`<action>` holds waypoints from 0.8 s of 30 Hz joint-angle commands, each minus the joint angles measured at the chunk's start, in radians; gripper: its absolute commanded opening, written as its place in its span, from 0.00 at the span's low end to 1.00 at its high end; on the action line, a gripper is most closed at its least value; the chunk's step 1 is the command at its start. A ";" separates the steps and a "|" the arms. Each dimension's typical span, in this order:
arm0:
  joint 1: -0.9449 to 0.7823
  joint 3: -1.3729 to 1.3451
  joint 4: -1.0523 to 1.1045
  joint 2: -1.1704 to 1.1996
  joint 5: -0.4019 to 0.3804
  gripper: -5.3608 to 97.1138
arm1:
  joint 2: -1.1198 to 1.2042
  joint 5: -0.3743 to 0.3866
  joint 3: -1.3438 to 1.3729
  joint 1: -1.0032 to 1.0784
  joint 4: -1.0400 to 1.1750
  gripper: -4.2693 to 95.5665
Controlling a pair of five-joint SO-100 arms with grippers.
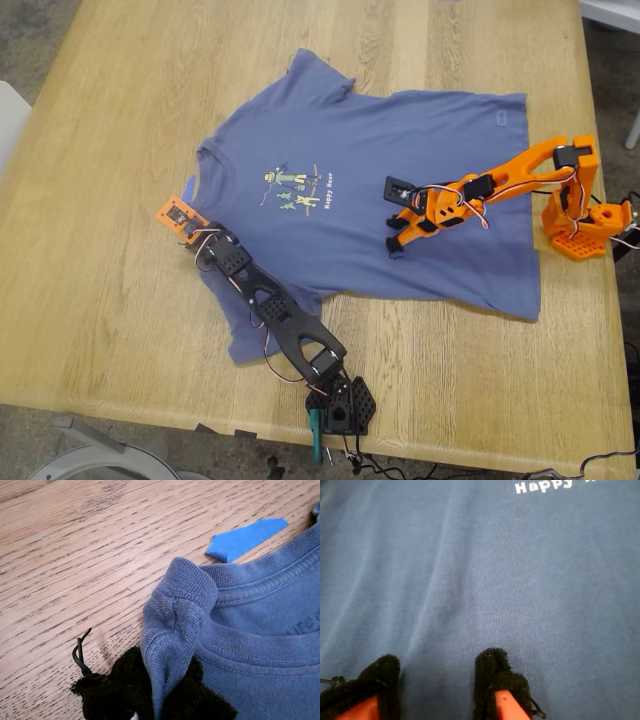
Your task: Fold a T-shirt
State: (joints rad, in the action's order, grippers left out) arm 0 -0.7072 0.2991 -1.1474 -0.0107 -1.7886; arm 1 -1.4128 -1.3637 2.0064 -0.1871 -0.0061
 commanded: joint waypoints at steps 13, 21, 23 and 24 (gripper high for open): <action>0.026 0.038 -0.035 -0.005 -0.008 0.05 | 0.164 0.238 -0.130 -0.064 -0.104 0.33; 0.032 0.038 -0.041 -0.006 -0.008 0.05 | 0.210 0.259 -0.161 -0.137 -0.086 0.35; 0.032 0.038 -0.046 -0.008 -0.008 0.05 | 0.210 0.261 -0.158 -0.150 -0.072 0.35; 0.034 0.038 -0.046 -0.008 -0.006 0.05 | 0.212 0.264 -0.156 -0.156 -0.071 0.35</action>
State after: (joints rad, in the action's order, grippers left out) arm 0 -0.7072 0.2991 -1.1582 -0.0107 -1.7886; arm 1 -1.2088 -1.1137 1.8684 -0.3007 -0.0859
